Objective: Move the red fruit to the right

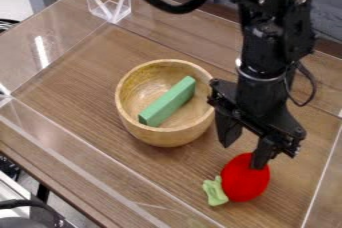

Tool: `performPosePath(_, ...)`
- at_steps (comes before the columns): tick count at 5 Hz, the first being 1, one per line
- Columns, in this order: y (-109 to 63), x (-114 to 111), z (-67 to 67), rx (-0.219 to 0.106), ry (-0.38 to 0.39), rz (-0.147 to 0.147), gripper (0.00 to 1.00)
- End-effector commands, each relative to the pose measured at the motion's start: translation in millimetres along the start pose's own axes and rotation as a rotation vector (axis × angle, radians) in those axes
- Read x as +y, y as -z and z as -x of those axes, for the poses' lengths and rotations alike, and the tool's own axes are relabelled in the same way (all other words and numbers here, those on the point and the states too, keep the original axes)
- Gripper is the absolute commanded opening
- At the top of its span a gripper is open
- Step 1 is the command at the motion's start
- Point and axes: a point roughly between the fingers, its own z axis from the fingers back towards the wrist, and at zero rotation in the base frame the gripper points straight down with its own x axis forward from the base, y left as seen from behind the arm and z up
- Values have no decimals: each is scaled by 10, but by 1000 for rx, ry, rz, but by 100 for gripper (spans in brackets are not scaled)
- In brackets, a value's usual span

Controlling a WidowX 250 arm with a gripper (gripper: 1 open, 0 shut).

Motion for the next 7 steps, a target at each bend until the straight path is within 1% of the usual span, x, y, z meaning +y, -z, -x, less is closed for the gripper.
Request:
performPosePath(1, -80, -8, -17, -50, -44, 1, 0)
performPosePath(2, -173, 63, 35, -63, -39, -4, 0)
performPosePath(3, -147, 103, 112, -62, -18, -5, 0)
performPosePath(4, -285, -67, 70, -75, -70, -13, 0)
performPosePath(5, -319, -264, 62, -78, -105, -17, 0)
performPosePath(7, -423, -253, -67, -114, -169, -28, 0)
